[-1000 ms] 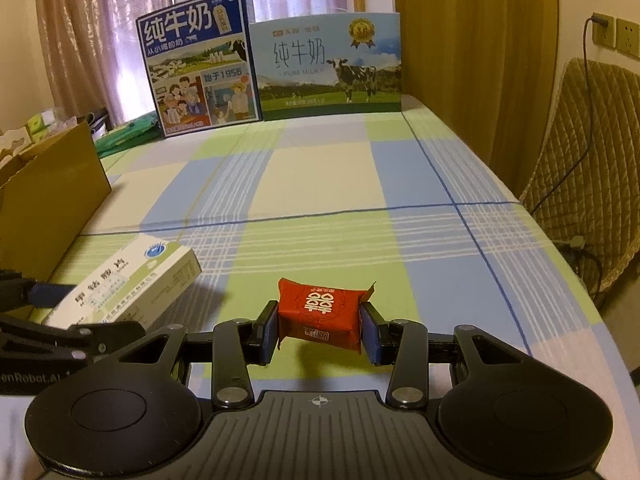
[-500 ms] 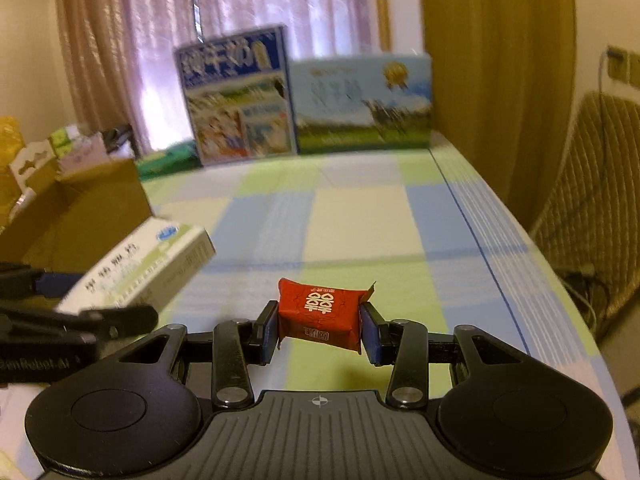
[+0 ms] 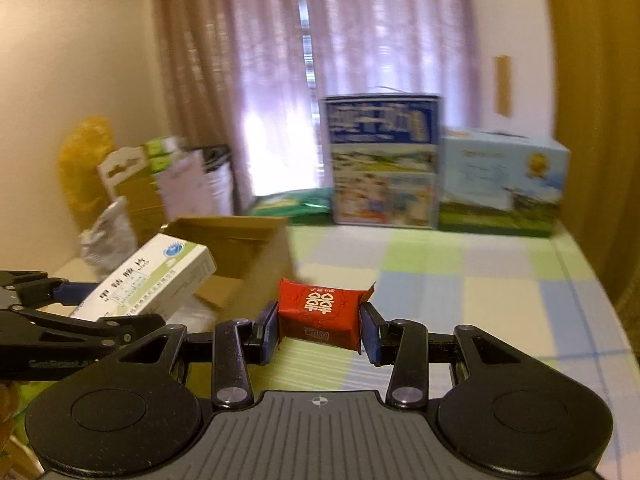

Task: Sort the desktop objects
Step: 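Carry the medicine box and red packet over the cardboard box with both tools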

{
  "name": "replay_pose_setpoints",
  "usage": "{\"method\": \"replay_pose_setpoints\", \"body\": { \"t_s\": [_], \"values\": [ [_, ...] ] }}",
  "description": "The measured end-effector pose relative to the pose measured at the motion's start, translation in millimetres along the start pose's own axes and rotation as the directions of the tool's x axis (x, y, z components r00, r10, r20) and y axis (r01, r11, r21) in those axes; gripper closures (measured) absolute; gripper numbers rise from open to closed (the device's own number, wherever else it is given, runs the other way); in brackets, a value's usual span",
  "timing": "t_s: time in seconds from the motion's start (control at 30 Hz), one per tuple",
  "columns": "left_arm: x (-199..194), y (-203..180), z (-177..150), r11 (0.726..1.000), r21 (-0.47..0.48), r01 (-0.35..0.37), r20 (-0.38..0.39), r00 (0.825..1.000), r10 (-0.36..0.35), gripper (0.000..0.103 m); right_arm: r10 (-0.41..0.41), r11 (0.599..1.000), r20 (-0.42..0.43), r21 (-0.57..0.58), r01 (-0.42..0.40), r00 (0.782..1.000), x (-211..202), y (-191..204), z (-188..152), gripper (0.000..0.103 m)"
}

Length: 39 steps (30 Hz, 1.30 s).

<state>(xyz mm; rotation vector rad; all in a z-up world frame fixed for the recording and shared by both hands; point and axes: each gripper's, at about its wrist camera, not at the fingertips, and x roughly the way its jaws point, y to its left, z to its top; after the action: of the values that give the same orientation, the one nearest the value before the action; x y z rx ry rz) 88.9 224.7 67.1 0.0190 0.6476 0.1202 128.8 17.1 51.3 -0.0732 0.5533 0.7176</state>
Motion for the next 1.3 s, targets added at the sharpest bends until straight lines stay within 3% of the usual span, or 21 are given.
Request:
{"method": "replay_pose_setpoints", "body": {
  "t_s": [0.23,0.43,1.3],
  "values": [
    [0.5,60.5,-15.1,0.997,-0.037,-0.066,-0.039,0.997,0.064,0.036,0.066,0.997,-0.032,-0.047,-0.068,0.997,35.2,53.1,8.0,0.064],
    [3.0,86.1,-24.7,0.996,-0.054,-0.069,-0.049,0.997,0.066,0.036,0.088,0.994,-0.054,-0.065,-0.092,0.995,59.4,76.8,10.5,0.064],
    [36.5,102.6,-26.4,0.997,-0.071,-0.041,-0.073,0.997,0.036,0.036,0.096,0.994,-0.089,-0.052,-0.101,0.991,93.1,88.3,12.0,0.064]
  ]
}}
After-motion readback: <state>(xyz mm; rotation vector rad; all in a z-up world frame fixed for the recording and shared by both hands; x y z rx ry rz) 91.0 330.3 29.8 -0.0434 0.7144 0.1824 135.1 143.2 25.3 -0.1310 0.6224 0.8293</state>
